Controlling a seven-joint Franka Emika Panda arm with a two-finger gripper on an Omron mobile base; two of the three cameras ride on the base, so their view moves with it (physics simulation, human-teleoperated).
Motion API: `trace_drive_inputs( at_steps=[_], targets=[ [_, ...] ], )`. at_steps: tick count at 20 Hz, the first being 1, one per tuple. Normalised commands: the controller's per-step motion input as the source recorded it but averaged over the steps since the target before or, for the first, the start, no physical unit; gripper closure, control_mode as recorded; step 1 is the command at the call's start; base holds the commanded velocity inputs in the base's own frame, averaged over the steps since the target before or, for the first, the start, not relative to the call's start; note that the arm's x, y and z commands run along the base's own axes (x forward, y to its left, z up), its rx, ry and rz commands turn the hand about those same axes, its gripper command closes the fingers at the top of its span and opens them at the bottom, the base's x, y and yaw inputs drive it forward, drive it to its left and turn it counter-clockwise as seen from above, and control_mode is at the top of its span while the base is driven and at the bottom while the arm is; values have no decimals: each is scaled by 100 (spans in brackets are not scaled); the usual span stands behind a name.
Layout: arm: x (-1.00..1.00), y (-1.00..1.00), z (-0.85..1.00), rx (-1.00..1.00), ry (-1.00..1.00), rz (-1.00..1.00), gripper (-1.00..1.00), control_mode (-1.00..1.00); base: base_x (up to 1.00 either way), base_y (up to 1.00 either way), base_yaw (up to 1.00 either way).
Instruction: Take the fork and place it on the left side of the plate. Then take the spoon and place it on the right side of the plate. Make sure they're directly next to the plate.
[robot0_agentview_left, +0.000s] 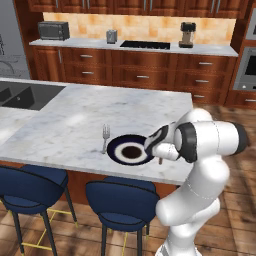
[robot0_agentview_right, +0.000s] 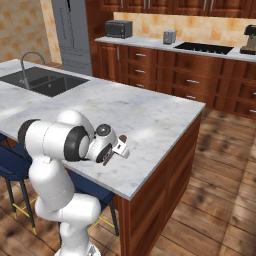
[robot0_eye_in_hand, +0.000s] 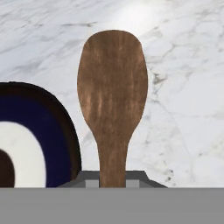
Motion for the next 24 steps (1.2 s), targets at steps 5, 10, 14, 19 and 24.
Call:
trace_drive_inputs(
  at_steps=[5,10,14,19,24],
  targets=[
    [21,0,-13,1,0,0,-100,-100,0,0,0],
    [19,0,-10,1,-1,0,-100,-100,0,0,0],
    [14,0,-6,4,-3,0,-100,-100,0,0,0],
    [2,0,-1,8,-7,0,-100,-100,0,0,0],
    [-52,-6,43,18,-17,0,-100,-100,0,0,0]
  ],
)
